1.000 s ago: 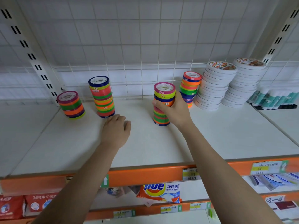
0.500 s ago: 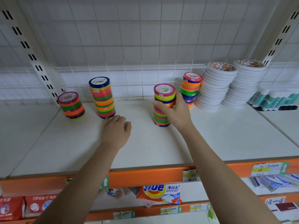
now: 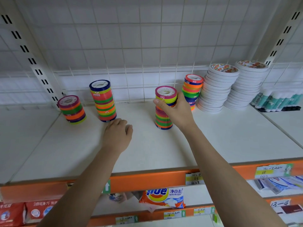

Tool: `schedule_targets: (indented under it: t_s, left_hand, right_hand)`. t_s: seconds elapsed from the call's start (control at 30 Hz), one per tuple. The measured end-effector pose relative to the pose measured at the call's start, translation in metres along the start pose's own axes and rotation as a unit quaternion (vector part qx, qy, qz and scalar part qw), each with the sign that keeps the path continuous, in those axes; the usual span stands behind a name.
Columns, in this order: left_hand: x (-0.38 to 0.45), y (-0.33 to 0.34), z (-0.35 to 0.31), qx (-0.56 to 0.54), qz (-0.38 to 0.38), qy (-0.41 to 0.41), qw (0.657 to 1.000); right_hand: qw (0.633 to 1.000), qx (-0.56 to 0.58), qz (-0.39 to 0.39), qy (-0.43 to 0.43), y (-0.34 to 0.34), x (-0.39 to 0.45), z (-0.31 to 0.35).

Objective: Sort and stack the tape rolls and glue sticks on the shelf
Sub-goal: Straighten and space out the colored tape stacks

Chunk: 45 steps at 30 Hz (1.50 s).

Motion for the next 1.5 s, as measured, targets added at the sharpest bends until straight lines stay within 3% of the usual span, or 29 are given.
schedule_targets:
  t_s: [1.5]
  left_hand:
    - [0.0, 0.0, -0.002, 0.005, 0.004, 0.0, 1.0]
  right_hand:
    - [0.999, 0.036, -0.011, -0.023, 0.003, -0.008, -0.017]
Point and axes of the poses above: each hand's wrist, its own x-axis towards the middle knuckle, its own y-axis out of the palm, z = x × y, the point moved 7 cm from there along x, towards the middle knuckle, and after that the axes turned 2 degrees about x, right-handed, at the moved point
